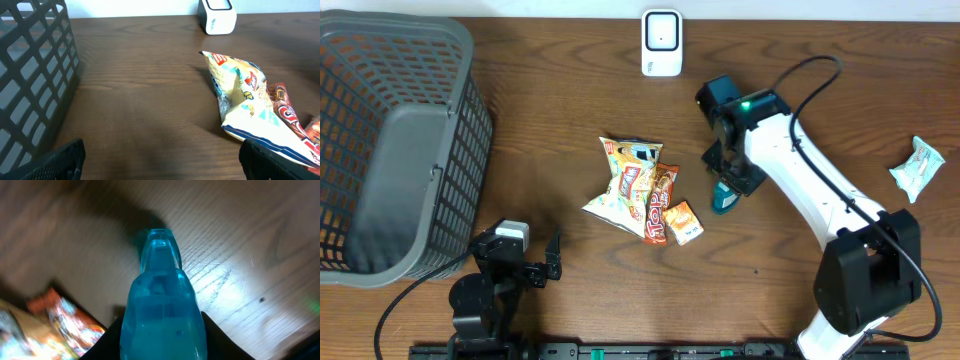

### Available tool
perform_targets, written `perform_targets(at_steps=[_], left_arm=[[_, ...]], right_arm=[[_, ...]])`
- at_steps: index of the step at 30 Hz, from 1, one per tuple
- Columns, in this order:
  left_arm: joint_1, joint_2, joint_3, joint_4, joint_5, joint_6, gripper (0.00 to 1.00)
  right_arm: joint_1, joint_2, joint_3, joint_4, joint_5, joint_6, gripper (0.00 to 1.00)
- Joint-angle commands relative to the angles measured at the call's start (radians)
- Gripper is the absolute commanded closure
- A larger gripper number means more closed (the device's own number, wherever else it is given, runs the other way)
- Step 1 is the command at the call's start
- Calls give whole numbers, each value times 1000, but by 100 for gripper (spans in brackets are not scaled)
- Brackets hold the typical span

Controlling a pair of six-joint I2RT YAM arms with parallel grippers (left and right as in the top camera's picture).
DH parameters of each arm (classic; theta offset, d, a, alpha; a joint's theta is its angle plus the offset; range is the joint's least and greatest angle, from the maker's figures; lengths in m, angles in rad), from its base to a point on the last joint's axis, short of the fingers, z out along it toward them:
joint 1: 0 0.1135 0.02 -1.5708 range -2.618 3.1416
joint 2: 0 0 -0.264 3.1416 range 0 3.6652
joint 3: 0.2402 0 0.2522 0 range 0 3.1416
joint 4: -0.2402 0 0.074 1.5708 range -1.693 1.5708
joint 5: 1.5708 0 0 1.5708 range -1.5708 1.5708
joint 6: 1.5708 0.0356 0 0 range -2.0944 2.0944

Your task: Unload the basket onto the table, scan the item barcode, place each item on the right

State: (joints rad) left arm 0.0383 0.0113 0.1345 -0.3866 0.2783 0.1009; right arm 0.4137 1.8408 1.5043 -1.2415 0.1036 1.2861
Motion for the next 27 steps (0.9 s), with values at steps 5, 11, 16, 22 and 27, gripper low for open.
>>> perform_targets(at_steps=[5, 11, 16, 22, 27], left_arm=[[2, -1, -14, -23, -3, -9, 2], [2, -1, -14, -23, -3, -9, 2], [2, -1, -14, -23, -3, -9, 2], [2, -1, -14, -23, -3, -9, 2], [2, -1, -14, -23, -3, -9, 2]], right_arm=[[-46, 3, 19, 23, 12, 350, 74], [-68, 3, 19, 103, -45, 393, 73], [-75, 3, 19, 163, -88, 397, 71], [-76, 3, 19, 169, -87, 401, 52], [-76, 3, 19, 182, -116, 399, 50]])
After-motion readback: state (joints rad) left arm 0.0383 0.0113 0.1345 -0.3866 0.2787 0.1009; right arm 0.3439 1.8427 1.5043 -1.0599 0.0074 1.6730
